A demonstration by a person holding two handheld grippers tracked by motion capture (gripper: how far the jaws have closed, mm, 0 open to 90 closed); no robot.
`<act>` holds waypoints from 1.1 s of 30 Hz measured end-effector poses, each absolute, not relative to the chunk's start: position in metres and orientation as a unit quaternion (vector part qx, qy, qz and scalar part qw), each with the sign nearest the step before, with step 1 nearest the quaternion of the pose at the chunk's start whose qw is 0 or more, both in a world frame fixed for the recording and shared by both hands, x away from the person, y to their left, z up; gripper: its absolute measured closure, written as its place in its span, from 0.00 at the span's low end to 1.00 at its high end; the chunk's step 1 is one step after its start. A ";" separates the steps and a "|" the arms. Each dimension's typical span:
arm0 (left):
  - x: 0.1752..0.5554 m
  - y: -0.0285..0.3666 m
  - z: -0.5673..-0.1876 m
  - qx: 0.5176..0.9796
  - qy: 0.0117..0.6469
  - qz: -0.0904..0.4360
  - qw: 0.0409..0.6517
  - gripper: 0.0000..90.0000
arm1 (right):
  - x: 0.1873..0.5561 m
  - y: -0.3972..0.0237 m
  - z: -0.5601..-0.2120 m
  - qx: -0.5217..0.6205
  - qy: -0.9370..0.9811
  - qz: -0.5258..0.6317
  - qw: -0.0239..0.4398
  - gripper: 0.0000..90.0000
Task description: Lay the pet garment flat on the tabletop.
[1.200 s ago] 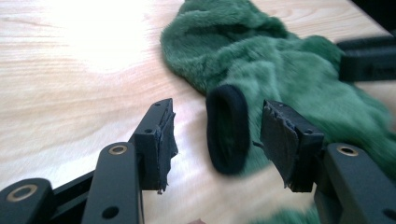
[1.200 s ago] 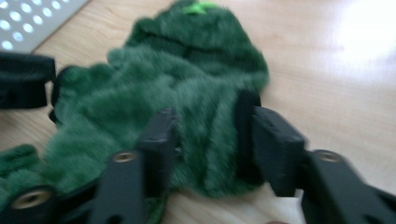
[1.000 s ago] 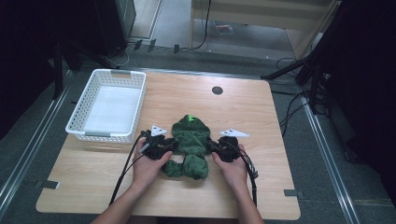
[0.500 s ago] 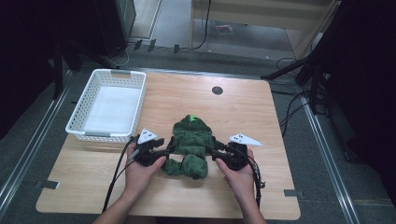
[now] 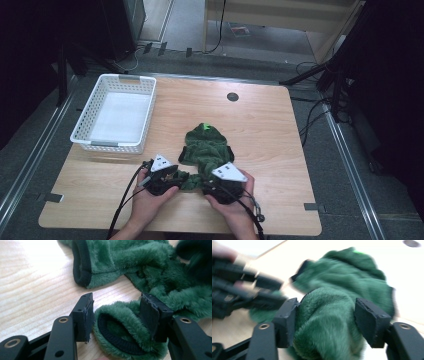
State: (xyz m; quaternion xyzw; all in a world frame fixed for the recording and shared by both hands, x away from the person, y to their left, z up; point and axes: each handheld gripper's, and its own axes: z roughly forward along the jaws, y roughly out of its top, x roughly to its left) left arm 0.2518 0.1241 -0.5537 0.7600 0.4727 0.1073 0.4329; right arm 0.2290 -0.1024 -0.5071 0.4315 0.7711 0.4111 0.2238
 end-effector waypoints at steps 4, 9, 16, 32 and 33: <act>0.252 0.125 -0.554 0.758 0.474 0.103 0.436 0.52 | 0.230 -0.146 -0.500 0.489 0.734 0.418 0.220 0.43; 0.248 0.125 -0.550 0.759 0.457 0.113 0.451 0.51 | 0.223 -0.199 -0.510 0.574 0.685 0.377 0.242 0.40; 0.252 0.101 -0.537 0.767 0.433 0.107 0.461 0.50 | 0.231 -0.173 -0.505 0.502 0.729 0.435 0.167 0.57; 0.251 0.075 -0.542 0.820 0.419 0.150 0.361 0.95 | 0.252 -0.136 -0.540 0.464 0.780 0.370 0.199 0.92; 0.251 0.075 -0.542 0.820 0.419 0.150 0.361 0.96 | 0.252 -0.136 -0.540 0.464 0.780 0.370 0.199 0.92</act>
